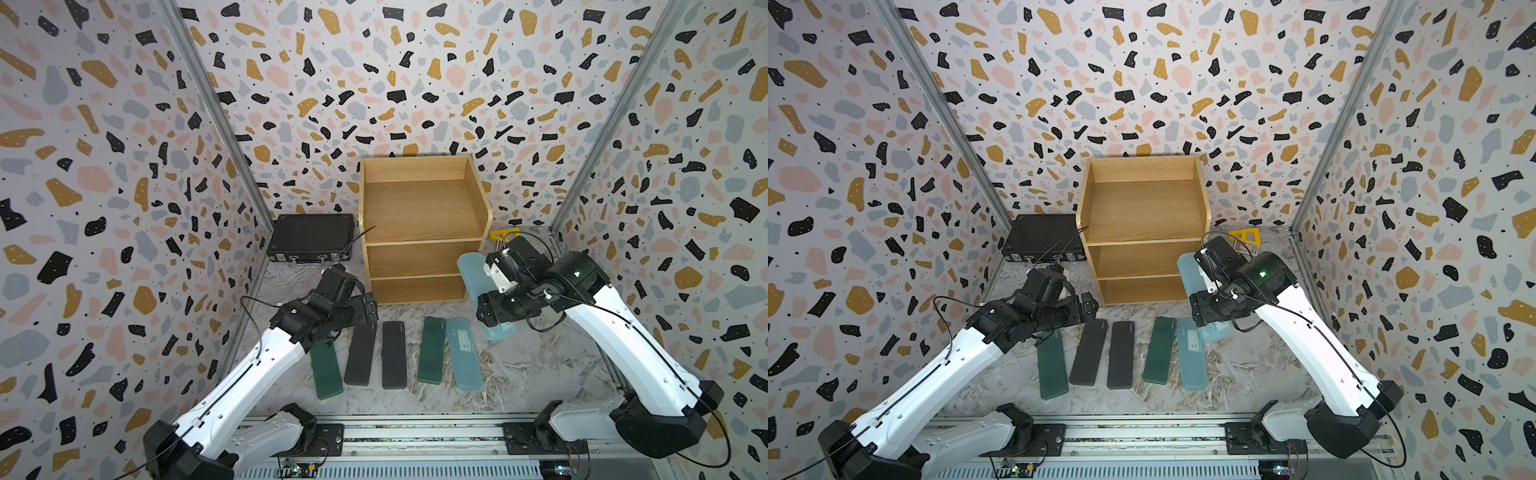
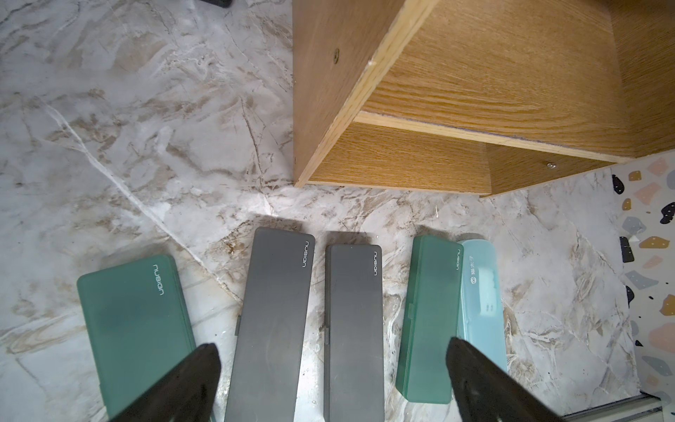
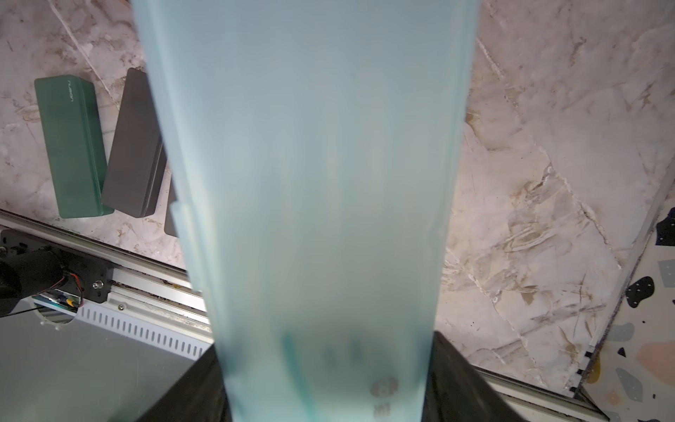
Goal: Place the pencil cases on the shelf according to color
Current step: Place the pencil case on the shelf.
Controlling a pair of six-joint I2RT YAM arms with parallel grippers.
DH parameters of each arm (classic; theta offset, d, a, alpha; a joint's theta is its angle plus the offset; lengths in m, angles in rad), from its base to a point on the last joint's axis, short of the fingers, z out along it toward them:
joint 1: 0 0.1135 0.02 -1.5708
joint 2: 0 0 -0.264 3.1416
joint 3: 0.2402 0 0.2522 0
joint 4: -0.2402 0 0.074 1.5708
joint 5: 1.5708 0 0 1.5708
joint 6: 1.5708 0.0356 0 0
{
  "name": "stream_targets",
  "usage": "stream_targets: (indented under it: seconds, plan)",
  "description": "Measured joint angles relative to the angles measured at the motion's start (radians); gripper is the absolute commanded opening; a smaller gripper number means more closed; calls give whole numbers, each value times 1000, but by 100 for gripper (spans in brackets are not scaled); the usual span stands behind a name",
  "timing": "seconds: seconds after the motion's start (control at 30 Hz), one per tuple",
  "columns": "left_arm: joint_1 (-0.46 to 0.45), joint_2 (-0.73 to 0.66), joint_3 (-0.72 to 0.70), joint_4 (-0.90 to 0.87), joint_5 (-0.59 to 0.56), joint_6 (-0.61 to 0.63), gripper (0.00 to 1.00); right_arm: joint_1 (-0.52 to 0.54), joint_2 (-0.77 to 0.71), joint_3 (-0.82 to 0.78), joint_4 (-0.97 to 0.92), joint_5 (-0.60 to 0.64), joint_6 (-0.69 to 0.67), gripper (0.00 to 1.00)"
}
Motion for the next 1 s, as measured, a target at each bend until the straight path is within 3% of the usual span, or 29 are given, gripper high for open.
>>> stream_targets:
  seconds: [0.5, 1.0]
  plan:
    - [0, 11, 0, 0, -23, 19, 100, 0, 239, 417, -98, 3, -46, 29]
    - [0, -17, 0, -1, -8, 30, 100, -45, 573, 821, -111, -8, -63, 28]
